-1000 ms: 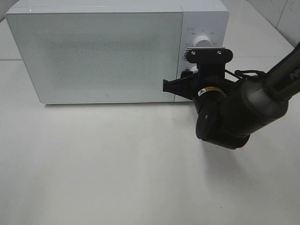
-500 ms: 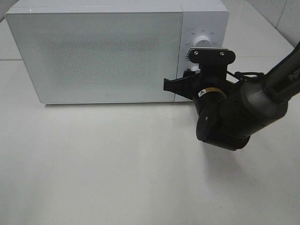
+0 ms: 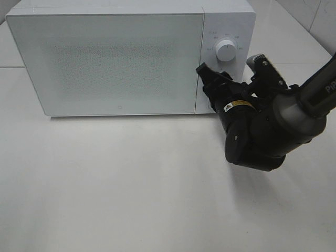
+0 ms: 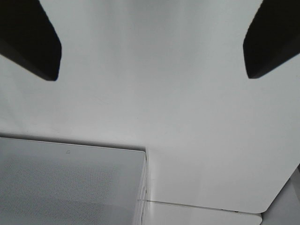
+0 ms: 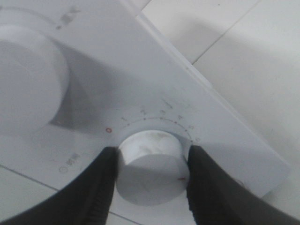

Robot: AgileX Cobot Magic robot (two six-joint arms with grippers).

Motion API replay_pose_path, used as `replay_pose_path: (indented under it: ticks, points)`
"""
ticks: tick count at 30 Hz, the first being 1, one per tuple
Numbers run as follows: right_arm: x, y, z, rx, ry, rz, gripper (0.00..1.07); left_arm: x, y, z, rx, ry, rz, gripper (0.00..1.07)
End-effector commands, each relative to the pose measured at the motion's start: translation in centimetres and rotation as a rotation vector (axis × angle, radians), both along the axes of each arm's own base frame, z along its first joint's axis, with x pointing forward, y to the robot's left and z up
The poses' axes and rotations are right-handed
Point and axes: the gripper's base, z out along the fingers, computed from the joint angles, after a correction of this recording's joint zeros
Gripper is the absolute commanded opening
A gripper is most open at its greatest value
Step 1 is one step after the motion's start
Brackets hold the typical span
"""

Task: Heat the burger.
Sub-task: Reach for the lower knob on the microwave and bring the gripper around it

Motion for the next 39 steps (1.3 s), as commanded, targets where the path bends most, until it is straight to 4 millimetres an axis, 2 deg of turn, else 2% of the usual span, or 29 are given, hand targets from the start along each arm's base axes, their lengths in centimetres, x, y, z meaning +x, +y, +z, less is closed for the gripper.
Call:
replay_pose_path:
  ticks: [1,2,3,5,6,8,16,20,29,39]
  points:
    - [0.6,2.02,1.57,0.18,-0.082,0.126,0.0,-0.18,-0.06,0.0,-0.007,-0.026,0.002,0.98]
    - [0.6,2.03,1.55,0.32,-0.071,0.099,0.0,-0.18,-0.06,0.0,-0.007,-0.026,0.002,0.98]
    - [0.6,2.03,1.55,0.32,-0.071,0.099,0.0,-0.18,-0.06,0.0,-0.007,-0.026,0.002,0.98]
    - [0.6,2.07,1.59,0.487,-0.064,0.073,0.0,-0.18,-0.06,0.0,-0.007,-0.026,0.002,0.98]
    - [0.6,2.07,1.59,0.487,-0.064,0.073,0.0,-0.18,-0.06,0.0,-0.007,-0.026,0.002,0.98]
    - [0.6,2.07,1.63,0.623,-0.059,0.047,0.0,-0.18,-0.06,0.0,-0.007,-0.026,0.002,0.98]
    - [0.61,2.33,2.07,0.849,-0.077,0.05,0.0,-0.18,-0.06,0.0,-0.007,-0.026,0.002,0.98]
    - [0.62,2.33,2.25,0.896,-0.09,0.05,0.0,-0.18,-0.06,0.0,-0.007,-0.026,0.002,0.98]
    - [0.61,2.34,2.12,0.861,-0.08,0.052,0.0,-0.18,-0.06,0.0,-0.007,-0.026,0.002,0.98]
    - [0.67,1.95,2.12,0.855,-0.099,0.011,0.08,-0.18,-0.06,0.0,-0.007,-0.026,0.002,0.98]
